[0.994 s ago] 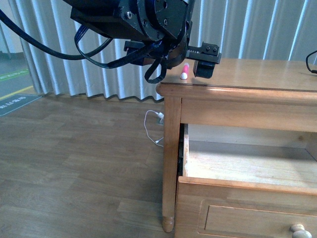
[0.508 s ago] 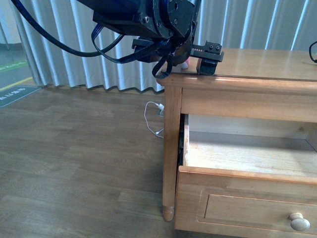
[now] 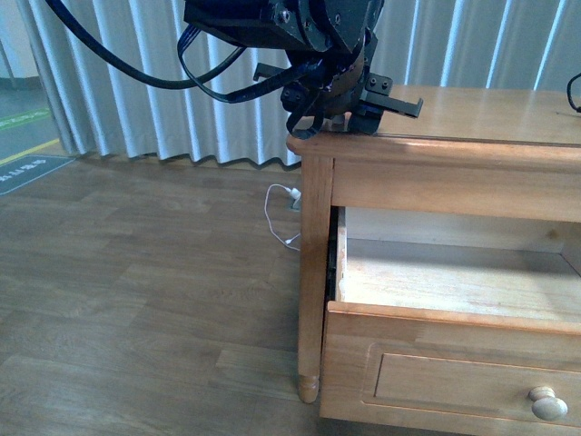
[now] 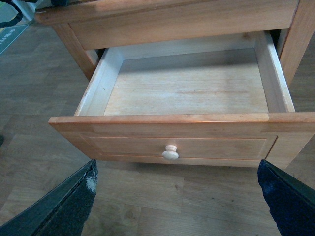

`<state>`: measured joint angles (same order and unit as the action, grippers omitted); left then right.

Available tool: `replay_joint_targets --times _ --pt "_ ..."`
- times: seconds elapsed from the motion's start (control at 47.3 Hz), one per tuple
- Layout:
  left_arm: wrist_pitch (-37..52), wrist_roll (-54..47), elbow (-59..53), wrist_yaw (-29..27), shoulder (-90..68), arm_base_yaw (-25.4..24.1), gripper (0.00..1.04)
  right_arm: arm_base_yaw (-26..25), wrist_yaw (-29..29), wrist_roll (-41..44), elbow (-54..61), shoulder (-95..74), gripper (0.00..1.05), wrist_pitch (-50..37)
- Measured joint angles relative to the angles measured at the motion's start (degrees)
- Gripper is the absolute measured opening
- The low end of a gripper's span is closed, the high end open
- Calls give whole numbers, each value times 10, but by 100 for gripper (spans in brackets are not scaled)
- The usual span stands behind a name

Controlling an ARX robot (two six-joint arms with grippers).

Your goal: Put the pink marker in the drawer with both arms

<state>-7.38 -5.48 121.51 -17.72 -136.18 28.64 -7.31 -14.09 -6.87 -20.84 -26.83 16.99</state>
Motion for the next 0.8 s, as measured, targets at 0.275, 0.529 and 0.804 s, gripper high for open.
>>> replay_joint_targets --times 0.275,0.529,0.804 --pt "38 -17 -62 9 35 -1 15 0 0 0 0 0 96 0" --pt "153 -51 -222 113 131 0 15 0 0 0 0 0 96 0" --pt "242 -113 -415 259 312 30 15 0 0 0 0 0 96 0"
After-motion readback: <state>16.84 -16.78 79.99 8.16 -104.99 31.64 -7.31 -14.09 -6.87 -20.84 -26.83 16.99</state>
